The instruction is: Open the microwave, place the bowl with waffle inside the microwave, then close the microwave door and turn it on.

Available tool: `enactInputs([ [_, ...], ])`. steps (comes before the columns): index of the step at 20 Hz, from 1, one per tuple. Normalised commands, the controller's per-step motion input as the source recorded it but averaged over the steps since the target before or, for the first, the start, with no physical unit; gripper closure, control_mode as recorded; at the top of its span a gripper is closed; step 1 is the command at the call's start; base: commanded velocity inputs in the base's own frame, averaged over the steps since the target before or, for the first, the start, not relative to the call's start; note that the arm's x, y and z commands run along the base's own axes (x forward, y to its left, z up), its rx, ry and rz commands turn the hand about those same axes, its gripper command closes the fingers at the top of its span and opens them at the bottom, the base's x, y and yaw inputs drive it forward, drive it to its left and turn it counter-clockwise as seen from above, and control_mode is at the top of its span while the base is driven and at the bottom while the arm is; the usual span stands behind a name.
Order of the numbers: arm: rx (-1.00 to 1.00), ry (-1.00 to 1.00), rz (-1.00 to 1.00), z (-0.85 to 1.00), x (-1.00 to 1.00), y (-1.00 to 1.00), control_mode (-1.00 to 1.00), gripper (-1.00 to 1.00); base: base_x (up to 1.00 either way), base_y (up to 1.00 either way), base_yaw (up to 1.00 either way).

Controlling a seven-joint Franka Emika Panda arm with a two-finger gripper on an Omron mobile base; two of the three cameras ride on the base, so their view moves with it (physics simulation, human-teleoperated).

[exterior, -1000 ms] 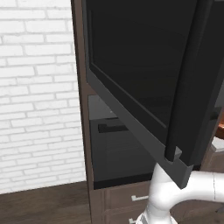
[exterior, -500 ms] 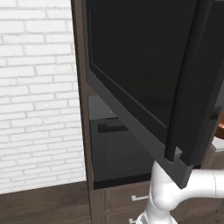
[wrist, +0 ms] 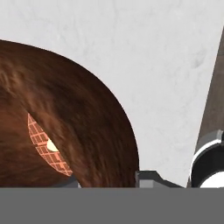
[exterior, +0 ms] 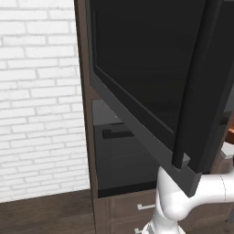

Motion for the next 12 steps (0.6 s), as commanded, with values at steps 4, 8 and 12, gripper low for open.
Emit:
enactInputs([
  [4,0.0,0.0,0.0,0.0,-0.33,0.0,-1.0,1.0,0.0,0.0,0.0],
  [8,0.0,0.0,0.0,0.0,-0.6,0.03,-1.0,1.0,0.0,0.0,0.0],
  [12,0.0,-0.02,-0.02,0.0,-0.58,0.1,-1.0,1.0,0.0,0.0,0.0],
])
